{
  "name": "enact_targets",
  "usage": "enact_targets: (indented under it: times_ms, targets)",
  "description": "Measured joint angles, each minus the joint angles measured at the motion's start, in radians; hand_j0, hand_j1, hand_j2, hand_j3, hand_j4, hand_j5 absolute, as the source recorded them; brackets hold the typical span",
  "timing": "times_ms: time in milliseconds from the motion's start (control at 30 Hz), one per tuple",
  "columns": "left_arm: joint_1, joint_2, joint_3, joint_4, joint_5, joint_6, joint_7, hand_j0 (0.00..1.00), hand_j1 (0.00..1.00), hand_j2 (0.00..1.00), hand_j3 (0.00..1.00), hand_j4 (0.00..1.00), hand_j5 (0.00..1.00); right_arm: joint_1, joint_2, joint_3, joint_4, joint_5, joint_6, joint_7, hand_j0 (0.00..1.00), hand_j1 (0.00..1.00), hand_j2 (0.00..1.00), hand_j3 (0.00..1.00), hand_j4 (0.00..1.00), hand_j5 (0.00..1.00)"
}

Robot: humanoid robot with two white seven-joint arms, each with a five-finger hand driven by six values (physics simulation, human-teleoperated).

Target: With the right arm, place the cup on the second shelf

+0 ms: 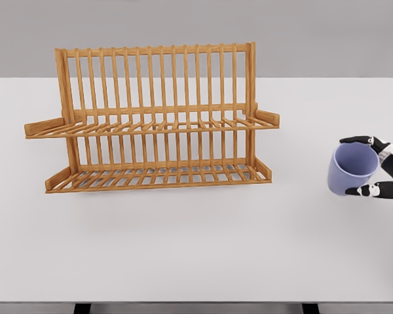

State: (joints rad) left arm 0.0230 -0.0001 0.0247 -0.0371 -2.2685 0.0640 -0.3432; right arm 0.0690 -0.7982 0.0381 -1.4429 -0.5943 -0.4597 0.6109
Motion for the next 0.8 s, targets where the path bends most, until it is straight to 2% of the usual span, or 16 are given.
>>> enact_targets:
  times_ms: [800]
  targets:
    - [0.0,0.0,0.0,0.0,0.0,0.0,0.0,1.0,1.0,1.0,1.0,1.0,1.0,-0.129,0.032,-0.004,-0.023,-0.009,-0.001,0.0,0.74,0.74,0.74,0.74,0.74,0.74]
